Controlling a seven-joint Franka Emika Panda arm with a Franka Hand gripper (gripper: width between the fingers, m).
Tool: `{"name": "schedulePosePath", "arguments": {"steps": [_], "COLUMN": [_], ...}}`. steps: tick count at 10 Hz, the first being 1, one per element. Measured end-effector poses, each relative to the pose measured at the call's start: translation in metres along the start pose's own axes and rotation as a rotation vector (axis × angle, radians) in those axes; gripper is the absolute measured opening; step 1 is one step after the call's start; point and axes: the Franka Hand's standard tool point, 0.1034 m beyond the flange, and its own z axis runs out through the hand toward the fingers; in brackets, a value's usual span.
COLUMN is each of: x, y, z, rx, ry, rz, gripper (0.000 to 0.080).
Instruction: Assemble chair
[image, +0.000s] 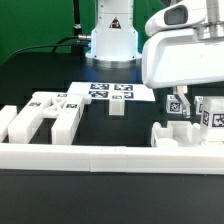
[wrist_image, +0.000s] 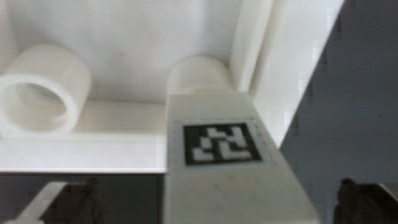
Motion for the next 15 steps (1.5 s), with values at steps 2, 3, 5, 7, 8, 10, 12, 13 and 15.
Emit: {"name": "schedulePosePath", "arguments": {"steps": [2, 3, 5, 7, 8, 10, 12, 13, 15], "x": [0.005, 0.008, 0.007, 0.007, 0.007, 0.010, 0.009, 0.009, 0.005], "y": [0.002, 0.001, 0.001, 0.003, 0.004, 0.006, 0.010, 0.010, 0.013], "z": [-0.001, 0.000, 0.001, 0.001, 0.001, 0.003, 0.004, 0.004, 0.004], "rx": [0.021, 0.021, 0.018, 0.003, -0.001, -0.017, -0.050, -0.062, -0.058], "ry": [-0.178, -0.173, -0.174, -0.176, -0.176, -0.162, -0.151, -0.148, -0.131], "rz": [0.003, 0.015, 0.064, 0.194, 0.231, 0.406, 0.739, 0.883, 1.213], "gripper": [0.0649, 0.0649, 0.0357, 0.0292, 0.0292, 0.0292, 0.0292, 0.0292, 0.0292]}}
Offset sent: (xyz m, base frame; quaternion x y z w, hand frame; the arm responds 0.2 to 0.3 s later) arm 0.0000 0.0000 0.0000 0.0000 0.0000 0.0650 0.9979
